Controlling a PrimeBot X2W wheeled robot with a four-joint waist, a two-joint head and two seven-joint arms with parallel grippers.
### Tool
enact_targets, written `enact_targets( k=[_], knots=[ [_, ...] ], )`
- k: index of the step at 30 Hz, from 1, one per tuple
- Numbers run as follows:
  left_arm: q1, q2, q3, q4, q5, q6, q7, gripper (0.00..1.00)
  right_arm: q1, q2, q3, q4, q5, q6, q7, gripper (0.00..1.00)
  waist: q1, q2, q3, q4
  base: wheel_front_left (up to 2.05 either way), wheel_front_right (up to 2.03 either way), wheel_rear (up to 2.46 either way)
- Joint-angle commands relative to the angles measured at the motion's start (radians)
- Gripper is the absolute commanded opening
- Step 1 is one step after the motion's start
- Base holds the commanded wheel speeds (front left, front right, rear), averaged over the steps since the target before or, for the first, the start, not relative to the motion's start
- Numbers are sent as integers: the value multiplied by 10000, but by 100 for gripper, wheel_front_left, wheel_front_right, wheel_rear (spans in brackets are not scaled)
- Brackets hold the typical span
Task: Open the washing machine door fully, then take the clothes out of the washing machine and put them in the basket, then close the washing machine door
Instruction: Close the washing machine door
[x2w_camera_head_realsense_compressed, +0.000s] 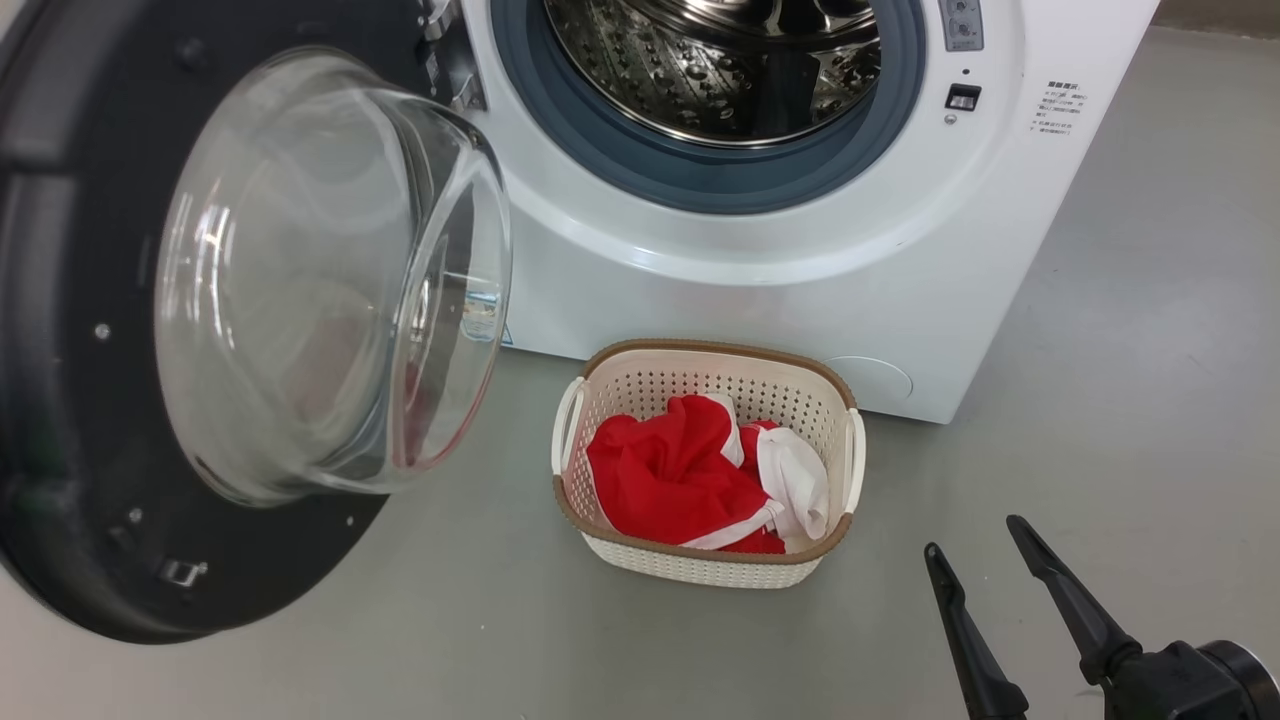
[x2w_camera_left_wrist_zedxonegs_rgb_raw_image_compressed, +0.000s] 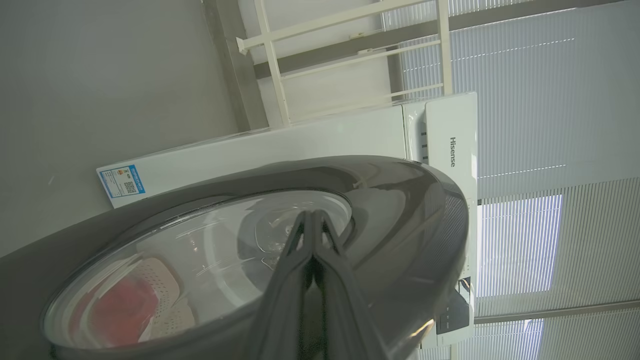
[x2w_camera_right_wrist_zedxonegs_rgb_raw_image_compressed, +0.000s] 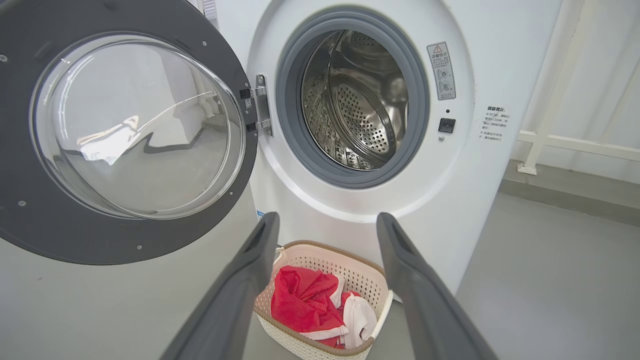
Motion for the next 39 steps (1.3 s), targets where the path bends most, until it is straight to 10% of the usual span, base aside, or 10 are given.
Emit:
enact_targets(
  k=[1,25,39],
  knots=[
    [185,141,121,-658,-131,97,151,0,-411,-142,234,-199,100,50,-123,100,0,-1,-26,9,0,0,0],
    [1721,-2349,-748,-3851,-370,368,-39,0,-402,-142,220,65,362,50,-365,100,0,-1,-257,-326,0,0,0],
    [1952,-2830,-1982,-4867,-832,415,-653,0,-386,-142,283,149,473,50,-459,100,0,-1,-269,-617,0,0,0]
  ],
)
